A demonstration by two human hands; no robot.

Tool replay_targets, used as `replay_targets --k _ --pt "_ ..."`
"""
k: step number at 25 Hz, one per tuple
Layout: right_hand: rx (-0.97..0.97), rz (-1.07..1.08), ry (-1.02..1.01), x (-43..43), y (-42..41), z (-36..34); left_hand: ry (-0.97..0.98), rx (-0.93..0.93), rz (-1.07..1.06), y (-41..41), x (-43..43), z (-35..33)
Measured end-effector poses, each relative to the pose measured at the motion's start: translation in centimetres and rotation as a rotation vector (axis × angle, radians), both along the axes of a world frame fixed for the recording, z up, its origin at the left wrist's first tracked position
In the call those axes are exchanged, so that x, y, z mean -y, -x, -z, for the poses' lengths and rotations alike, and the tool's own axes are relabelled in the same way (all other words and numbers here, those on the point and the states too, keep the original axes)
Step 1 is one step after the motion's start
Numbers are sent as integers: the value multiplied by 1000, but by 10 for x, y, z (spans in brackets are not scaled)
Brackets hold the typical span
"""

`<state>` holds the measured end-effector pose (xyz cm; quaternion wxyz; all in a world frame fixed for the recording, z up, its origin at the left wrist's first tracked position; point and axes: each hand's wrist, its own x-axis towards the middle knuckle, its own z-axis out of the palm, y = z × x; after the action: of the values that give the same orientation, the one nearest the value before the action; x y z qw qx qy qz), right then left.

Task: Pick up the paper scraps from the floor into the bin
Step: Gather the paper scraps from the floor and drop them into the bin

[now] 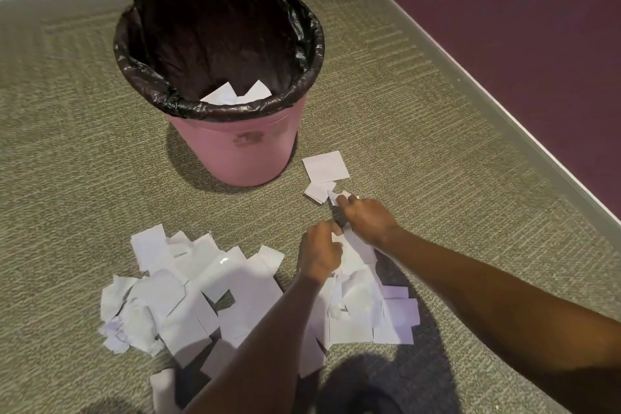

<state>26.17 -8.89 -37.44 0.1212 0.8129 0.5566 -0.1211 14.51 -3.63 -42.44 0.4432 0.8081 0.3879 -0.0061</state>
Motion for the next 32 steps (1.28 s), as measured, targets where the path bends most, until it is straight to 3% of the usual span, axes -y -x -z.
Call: replay_targets --k 9,16,21,25,27,32 --pt "-19 155 -163 7 23 -23 50 87 -141 22 -63 -49" --pt "-66 311 -379 6 39 -92 -52 308 -188 53 -96 -138" --pt "3 313 -708 0 42 -175 -269 655 -197 76 -101 -228" --pt "39 267 -1012 -28 55 -239 -329 972 -445 96 -134 -289" --pt "13 210 -1068 -51 58 -263 -278 954 -534 93 -167 -298" --pt "49 127 -1005 -117 53 -277 -292 608 -570 68 -217 -284"
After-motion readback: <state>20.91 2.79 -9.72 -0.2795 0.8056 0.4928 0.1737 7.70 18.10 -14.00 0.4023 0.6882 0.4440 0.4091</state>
